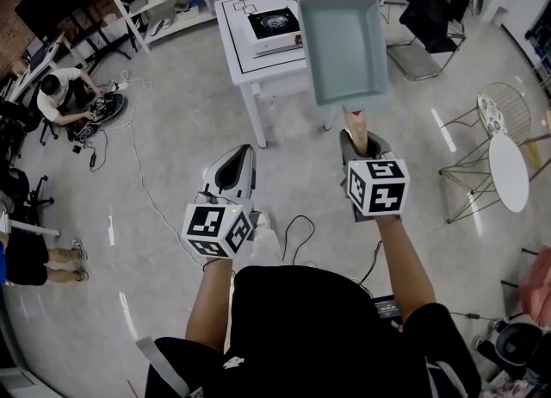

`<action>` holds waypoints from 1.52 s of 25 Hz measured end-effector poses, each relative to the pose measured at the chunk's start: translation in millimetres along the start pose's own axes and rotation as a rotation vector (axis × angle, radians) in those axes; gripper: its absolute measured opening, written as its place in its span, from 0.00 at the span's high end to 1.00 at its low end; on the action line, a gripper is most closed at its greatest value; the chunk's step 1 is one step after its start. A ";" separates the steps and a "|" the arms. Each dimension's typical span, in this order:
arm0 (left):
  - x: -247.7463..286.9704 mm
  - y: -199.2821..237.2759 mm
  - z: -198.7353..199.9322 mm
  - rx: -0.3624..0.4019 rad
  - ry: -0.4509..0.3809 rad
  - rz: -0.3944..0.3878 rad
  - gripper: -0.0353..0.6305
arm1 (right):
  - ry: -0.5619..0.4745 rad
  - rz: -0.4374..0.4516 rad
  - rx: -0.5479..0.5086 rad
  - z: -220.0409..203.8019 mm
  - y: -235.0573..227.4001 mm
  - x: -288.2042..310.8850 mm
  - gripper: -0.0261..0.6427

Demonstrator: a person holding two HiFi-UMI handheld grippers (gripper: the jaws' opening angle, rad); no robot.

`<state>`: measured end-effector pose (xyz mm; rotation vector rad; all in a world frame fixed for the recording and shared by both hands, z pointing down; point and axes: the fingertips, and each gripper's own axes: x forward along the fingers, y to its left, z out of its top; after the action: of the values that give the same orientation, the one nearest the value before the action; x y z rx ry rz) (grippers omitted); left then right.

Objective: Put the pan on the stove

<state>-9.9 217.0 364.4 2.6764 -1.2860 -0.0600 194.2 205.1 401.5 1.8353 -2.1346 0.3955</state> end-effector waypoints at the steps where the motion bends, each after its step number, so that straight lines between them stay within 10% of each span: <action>1: 6.4 7.1 2.1 0.000 -0.001 0.000 0.93 | 0.001 -0.001 0.000 4.4 0.0 8.9 0.86; 38: 172.7 282.1 51.8 -0.076 0.015 -0.061 0.93 | 0.085 -0.074 -0.016 123.1 61.4 284.9 0.86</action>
<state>-124.9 -97.4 368.2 2.6460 -1.1728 -0.0945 87.9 -92.8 400.7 1.8487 -2.0020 0.4298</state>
